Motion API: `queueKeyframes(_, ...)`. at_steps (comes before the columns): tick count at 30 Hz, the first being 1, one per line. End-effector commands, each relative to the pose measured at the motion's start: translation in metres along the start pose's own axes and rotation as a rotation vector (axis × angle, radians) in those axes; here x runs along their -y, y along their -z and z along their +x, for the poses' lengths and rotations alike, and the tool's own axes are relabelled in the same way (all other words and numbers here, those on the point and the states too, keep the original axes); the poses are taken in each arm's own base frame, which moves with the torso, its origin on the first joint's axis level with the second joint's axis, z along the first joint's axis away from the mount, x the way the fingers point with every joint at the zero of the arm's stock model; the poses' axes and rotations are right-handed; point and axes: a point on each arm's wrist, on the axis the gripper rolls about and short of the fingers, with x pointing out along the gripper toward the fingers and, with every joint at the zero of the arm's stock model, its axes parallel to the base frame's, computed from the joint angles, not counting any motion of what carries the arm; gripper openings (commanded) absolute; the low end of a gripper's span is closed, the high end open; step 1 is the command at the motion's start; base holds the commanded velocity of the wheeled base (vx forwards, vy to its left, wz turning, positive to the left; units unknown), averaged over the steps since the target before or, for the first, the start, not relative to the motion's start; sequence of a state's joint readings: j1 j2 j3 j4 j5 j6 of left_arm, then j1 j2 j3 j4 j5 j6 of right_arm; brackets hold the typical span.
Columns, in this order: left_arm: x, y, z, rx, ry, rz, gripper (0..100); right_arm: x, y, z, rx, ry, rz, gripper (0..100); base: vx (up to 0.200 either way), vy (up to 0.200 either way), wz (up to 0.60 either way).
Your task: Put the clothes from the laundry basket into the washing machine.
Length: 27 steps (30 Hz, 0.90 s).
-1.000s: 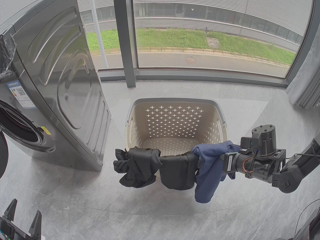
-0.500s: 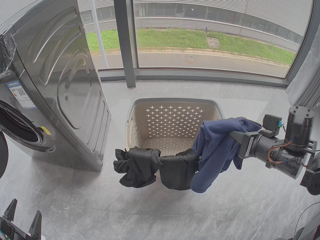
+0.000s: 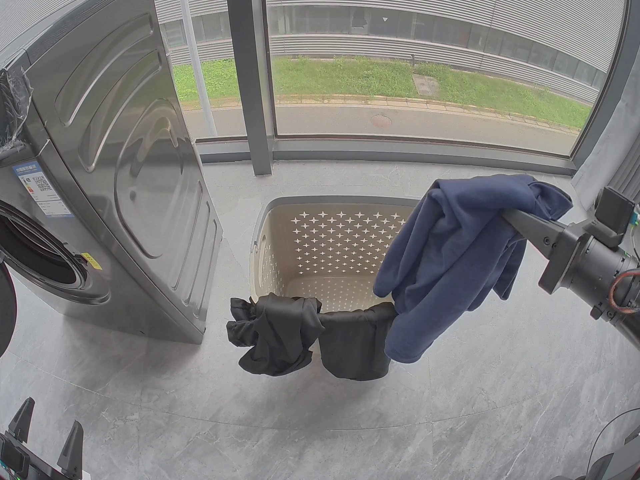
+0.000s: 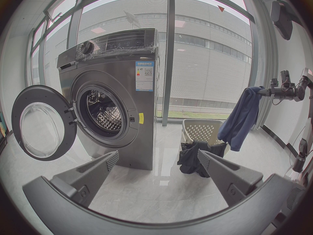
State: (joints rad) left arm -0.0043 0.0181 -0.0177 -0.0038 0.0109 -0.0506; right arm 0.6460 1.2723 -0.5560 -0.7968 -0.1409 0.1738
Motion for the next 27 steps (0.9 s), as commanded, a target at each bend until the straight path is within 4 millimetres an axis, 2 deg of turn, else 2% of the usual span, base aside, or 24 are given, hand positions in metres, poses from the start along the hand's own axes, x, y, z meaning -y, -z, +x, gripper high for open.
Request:
queueKeyframes(1, -0.0003, 0.0052, 0.0001, -0.002, -0.001, -0.001, 100, -0.0006, -0.0042, -0.0070, 0.027, -0.009, 0.004, 0, -0.200, 0.000, 0.00)
queueKeyframes(9, -0.0003, 0.0052, 0.0001, -0.002, -0.001, -0.003, 100, -0.0003, -0.0012, -0.0074, 0.015, -0.023, 0.004, 0, -0.200, 0.000, 0.00)
queueKeyframes(15, -0.0003, 0.0051, 0.0001, -0.002, -0.003, -0.005, 100, -0.0003, -0.0008, -0.0075, 0.014, -0.024, 0.004, 0, 0.000, 0.000, 0.00)
queueKeyframes(27, -0.0003, 0.0047, 0.0000, 0.000, -0.003, -0.005, 100, -0.0041, -0.0027, -0.0076, 0.031, -0.066, 0.007, 0, 0.000, 0.200, 0.00)
